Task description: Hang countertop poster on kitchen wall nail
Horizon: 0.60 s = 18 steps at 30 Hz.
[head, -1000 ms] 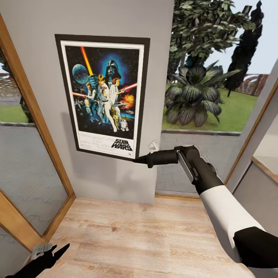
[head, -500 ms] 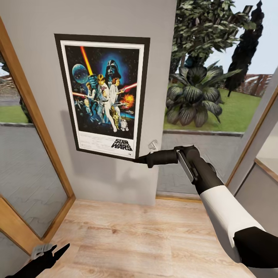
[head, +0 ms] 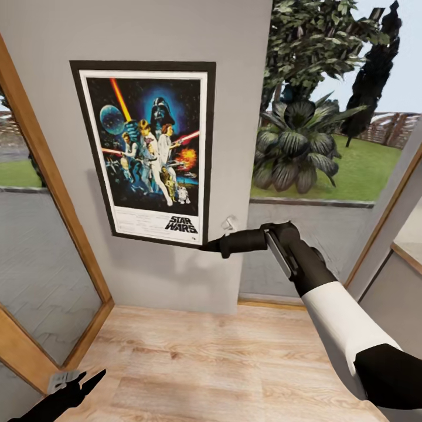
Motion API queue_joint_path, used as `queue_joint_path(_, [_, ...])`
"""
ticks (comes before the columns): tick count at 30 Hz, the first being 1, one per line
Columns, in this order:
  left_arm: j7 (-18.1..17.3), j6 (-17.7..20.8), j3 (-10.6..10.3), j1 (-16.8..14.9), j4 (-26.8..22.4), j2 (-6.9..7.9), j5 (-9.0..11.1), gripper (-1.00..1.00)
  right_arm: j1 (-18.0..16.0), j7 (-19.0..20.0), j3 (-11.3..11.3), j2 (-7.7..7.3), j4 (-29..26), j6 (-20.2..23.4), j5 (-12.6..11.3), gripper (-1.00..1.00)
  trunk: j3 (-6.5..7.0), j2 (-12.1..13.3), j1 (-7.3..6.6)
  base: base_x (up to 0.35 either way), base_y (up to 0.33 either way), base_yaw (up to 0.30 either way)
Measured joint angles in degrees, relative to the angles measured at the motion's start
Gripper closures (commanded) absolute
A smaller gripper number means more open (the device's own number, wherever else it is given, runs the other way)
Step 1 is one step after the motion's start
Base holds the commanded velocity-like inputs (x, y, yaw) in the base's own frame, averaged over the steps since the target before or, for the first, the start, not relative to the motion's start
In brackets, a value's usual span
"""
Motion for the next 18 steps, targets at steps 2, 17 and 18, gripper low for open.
queue_joint_path(2, [0.0,0.0,0.0,0.0,0.0,0.00,0.0,-1.00,0.0,0.0,0.4,0.00,0.0,0.0,0.0,1.00,0.00,0.0,0.00,0.016,0.011,0.000])
queue_joint_path(17, [0.0,0.0,0.0,0.0,0.0,0.00,0.0,-1.00,0.0,0.0,0.8,0.00,0.0,0.0,0.0,1.00,0.00,0.0,0.00,0.055,0.042,0.000])
queue_joint_path(18, [0.0,0.0,0.0,0.0,0.0,0.00,0.0,-1.00,0.0,0.0,0.8,0.00,0.0,0.0,0.0,1.00,0.00,0.0,0.00,0.015,0.012,0.000])
